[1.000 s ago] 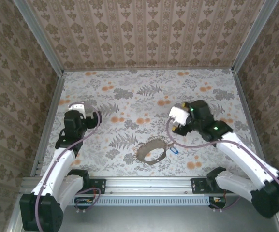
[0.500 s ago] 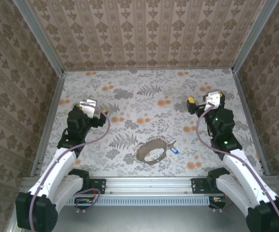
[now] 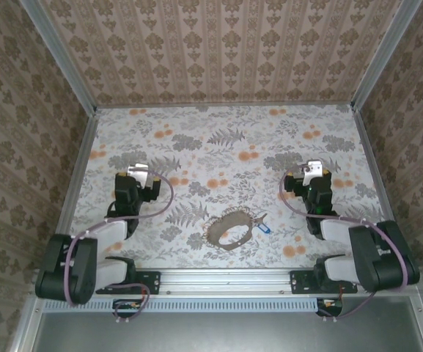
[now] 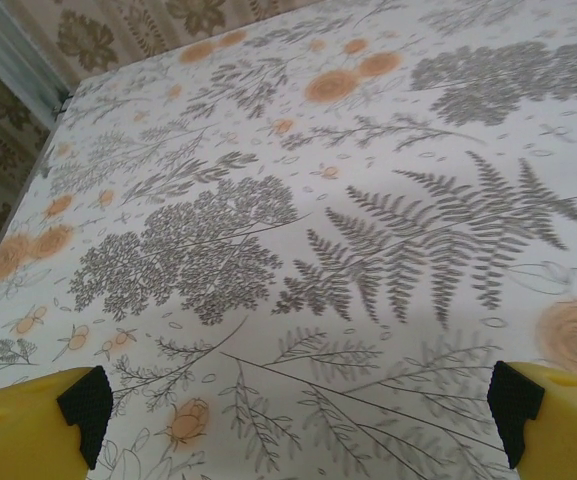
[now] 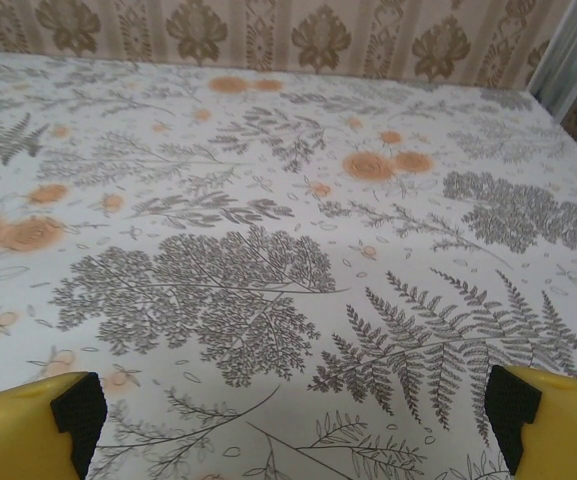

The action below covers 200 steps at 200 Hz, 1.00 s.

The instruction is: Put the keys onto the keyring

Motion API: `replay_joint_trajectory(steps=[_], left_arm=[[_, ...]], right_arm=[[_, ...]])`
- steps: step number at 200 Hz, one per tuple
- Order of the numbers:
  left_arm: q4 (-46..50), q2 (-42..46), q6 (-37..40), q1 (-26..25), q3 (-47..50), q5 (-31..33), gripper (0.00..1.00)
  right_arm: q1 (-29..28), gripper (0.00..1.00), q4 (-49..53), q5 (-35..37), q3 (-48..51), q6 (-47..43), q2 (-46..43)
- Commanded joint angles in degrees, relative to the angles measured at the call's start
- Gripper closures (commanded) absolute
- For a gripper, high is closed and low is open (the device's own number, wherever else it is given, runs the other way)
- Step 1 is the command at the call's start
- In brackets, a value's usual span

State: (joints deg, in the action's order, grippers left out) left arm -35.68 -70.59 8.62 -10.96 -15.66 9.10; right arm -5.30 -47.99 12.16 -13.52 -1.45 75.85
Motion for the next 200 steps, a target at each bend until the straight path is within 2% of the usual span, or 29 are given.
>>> replay_joint_trajectory(steps=[1, 18, 30, 43, 56, 73, 83, 163, 200], left_arm=[[-11.8, -4.7, -0.5, 2.7, -1.7, -3.7, 0.0], [-15.9, -8.9, -1.5, 5.4, -1.8, -5.4, 0.0], [-22.1, -13.2, -3.1, 7.8, -0.8, -7.9, 0.0], [-28.6, -19.1, -4.1, 9.7, -1.2, -10.0, 0.0], [-16.0, -16.3, -5.1, 10.4, -5.1, -11.3, 0.0], [-11.6, -17.2, -5.7, 10.9, -8.0, -11.4, 0.0], [-13.9, -17.8, -5.9, 11.1, -7.6, -11.0, 0.0], [-12.6, -17.4, -5.6, 10.2, -7.8, -9.7, 0.0], [-12.6, -17.4, -5.6, 10.3, -7.8, -9.7, 0.0]], right_arm=[[2.4, 0.0, -7.5, -1.5, -4.0, 3.6, 6.5], [2.5, 0.0, -15.6, -1.2, -3.9, 3.4, 13.5], [2.7, 0.0, -6.2, -1.8, -6.3, 3.9, 11.0], [3.2, 0.0, -5.4, -3.6, -8.0, 3.3, 12.5], [3.2, 0.0, -4.9, -3.7, -8.1, 3.3, 12.1], [3.4, 0.0, -3.1, -2.1, -8.8, 4.6, 11.9], [3.6, 0.0, -2.6, -1.6, -8.9, 4.9, 11.7], [3.2, 0.0, -2.7, -1.1, -8.9, 4.6, 11.7], [3.4, 0.0, -1.4, -3.5, -9.8, 3.9, 12.0]])
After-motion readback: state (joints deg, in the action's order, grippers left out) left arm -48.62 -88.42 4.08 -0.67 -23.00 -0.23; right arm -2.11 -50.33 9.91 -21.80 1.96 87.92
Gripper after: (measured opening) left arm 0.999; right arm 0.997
